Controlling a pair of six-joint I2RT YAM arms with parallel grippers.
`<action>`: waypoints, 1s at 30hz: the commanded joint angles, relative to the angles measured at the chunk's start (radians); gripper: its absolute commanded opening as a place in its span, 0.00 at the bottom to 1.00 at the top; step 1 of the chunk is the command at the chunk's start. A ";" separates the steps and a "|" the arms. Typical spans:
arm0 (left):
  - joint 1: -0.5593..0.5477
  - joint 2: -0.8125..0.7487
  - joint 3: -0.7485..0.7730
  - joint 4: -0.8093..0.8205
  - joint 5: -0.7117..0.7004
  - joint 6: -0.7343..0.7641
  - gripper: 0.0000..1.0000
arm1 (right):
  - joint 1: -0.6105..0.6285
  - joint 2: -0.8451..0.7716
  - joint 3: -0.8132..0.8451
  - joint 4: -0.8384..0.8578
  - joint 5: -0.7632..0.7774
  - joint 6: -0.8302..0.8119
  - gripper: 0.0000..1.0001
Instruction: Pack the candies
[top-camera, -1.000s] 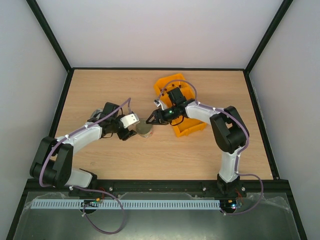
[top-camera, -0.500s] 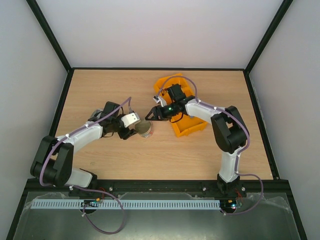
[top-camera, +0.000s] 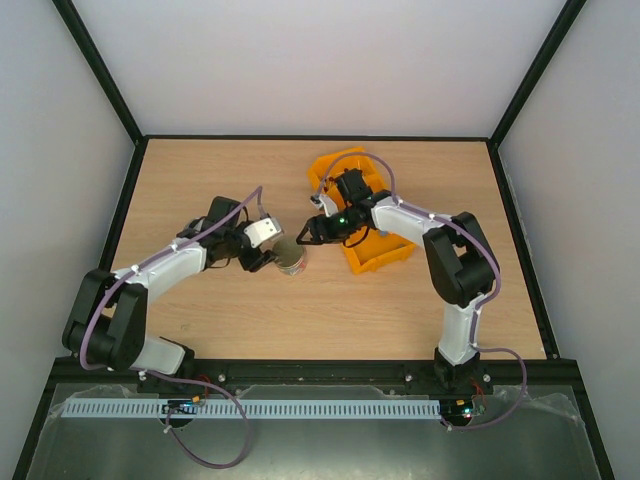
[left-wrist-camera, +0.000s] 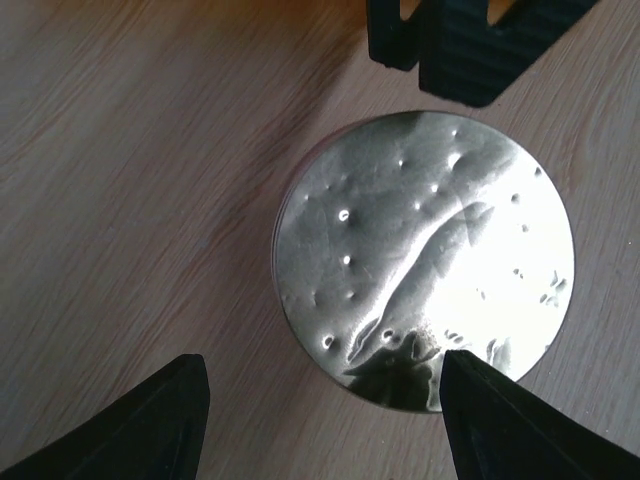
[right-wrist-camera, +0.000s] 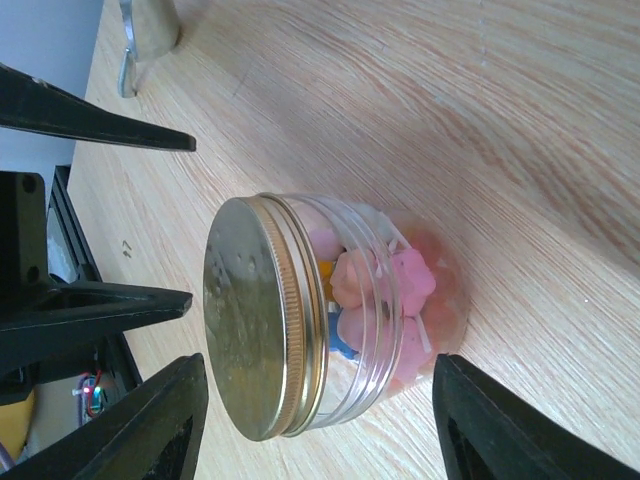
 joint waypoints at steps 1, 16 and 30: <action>-0.010 0.010 0.029 0.005 0.029 -0.011 0.65 | 0.009 0.028 0.033 -0.077 -0.020 -0.032 0.63; 0.023 -0.026 0.040 -0.092 0.106 0.042 0.66 | 0.004 0.080 0.066 -0.082 0.010 -0.028 0.35; 0.023 0.018 0.030 -0.119 0.096 0.113 0.65 | -0.004 0.080 0.065 -0.086 0.004 -0.037 0.33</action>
